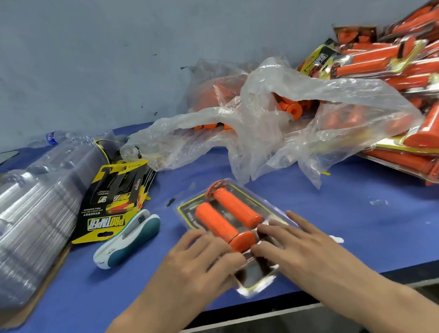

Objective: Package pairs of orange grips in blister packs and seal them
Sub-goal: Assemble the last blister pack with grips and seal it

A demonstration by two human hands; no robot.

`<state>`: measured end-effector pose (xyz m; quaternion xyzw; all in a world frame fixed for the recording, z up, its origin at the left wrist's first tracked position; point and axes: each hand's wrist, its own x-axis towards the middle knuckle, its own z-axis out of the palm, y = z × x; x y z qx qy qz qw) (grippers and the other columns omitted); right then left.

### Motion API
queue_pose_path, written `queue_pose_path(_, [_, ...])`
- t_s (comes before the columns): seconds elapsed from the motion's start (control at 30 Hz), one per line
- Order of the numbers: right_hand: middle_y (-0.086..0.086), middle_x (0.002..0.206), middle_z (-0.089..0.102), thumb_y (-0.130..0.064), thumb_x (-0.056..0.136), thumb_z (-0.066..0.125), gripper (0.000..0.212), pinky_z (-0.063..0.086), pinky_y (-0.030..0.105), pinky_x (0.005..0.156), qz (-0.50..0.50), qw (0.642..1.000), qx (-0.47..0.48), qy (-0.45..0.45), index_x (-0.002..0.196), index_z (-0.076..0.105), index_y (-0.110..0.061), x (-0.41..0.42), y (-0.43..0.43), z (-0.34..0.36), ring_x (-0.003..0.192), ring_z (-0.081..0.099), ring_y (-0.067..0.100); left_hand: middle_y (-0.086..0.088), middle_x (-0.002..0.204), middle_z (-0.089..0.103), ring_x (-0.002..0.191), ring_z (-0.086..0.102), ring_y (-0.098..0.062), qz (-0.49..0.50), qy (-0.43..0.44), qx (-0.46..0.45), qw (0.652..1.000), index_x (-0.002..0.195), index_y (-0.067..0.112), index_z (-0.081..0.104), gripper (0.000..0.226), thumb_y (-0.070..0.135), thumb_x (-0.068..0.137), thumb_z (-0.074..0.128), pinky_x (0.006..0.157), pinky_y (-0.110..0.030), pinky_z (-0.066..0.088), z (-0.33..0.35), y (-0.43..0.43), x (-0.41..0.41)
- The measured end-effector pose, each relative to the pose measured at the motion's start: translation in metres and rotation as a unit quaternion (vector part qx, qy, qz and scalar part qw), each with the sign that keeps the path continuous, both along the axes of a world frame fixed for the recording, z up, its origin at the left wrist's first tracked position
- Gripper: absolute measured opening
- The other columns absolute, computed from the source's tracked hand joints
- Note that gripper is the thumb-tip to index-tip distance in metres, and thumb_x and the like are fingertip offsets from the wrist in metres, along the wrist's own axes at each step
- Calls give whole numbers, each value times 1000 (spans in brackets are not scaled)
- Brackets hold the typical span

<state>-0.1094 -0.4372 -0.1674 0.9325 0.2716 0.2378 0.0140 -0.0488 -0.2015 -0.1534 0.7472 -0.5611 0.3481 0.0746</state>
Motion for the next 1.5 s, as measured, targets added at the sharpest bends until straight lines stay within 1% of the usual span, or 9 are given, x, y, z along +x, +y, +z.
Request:
queue_pose_path(0.17, [-5, 132, 61, -2, 68, 81, 47, 41, 55, 104, 17, 1000, -4, 26, 105, 66, -28, 6, -34, 10, 127, 55, 15, -2, 109, 65, 96, 60, -20, 111, 54, 11, 992, 103, 15, 65, 34, 45, 89, 62, 88, -32, 44, -2, 35, 41])
queue_pose_path(0.4, [-8, 146, 49, 11, 59, 73, 62, 32, 52, 113, -8, 996, 12, 83, 111, 64, -23, 19, -56, 22, 140, 38, 20, 3, 89, 65, 78, 61, -21, 141, 34, 24, 989, 92, 18, 69, 18, 21, 93, 52, 80, -31, 43, -10, 49, 60])
queue_pose_path(0.53, [-13, 158, -21, 12, 72, 50, 111, -17, 25, 116, -135, 977, -35, 159, 147, -3, -50, 25, -83, 24, 144, -26, 10, 3, 88, 63, 78, 56, -22, 121, 28, 2, 992, 93, 18, 69, 18, 22, 97, 52, 75, -35, 47, -3, 41, 47])
queue_pose_path(0.6, [-10, 161, -10, 13, 76, 46, 107, -1, 25, 120, -190, 969, 12, 160, 145, -5, -51, 20, -85, 32, 151, -7, 17, 2, 86, 62, 76, 55, -22, 109, 20, -2, 994, 93, 18, 69, 16, 21, 96, 54, 73, -36, 48, -3, 36, 39])
queue_pose_path(0.7, [-4, 124, 59, 2, 83, 57, 58, 46, 40, 89, -136, 979, 141, -50, 127, 52, -36, 10, -51, 38, 108, 58, 28, 1, 84, 61, 75, 55, -22, 96, 12, -8, 995, 91, 17, 70, 14, 20, 95, 58, 74, -31, 44, -5, 22, 27])
queue_pose_path(0.8, [-8, 98, 61, -31, 91, 54, 19, 45, 35, 78, -31, 993, 76, -85, 109, 59, -29, 6, 17, 26, 87, 59, 20, 1, 85, 63, 74, 56, -22, 92, 21, -27, 995, 89, 16, 71, 17, 23, 96, 57, 72, -31, 45, -8, 7, 17])
queue_pose_path(0.93, [-6, 81, 56, -25, 92, 60, 4, 47, 35, 65, -29, 996, 35, -70, 88, 61, -23, 20, 49, 7, 72, 55, 20, 0, 88, 63, 79, 57, -22, 88, 74, -42, 993, 90, 13, 69, 20, 26, 100, 56, 73, -32, 50, -15, 3, 11])
queue_pose_path(1.13, [-4, 83, 52, -23, 94, 58, 5, 44, 33, 62, 11, 995, 15, -99, 89, 60, -23, 32, 38, 7, 72, 51, 20, 4, 109, 66, 104, 62, -14, 67, 134, -47, 988, 102, 16, 67, 15, 28, 96, 62, 90, -28, 50, -13, 17, 22])
queue_pose_path(1.5, [-2, 84, 52, -17, 85, 72, 13, 44, 33, 64, 19, 995, 24, -97, 85, 59, -20, 29, 43, 0, 72, 50, 21, 2, 105, 68, 97, 63, -16, 66, 102, -6, 993, 97, 16, 69, 16, 22, 94, 55, 86, -28, 50, -8, 15, 24])
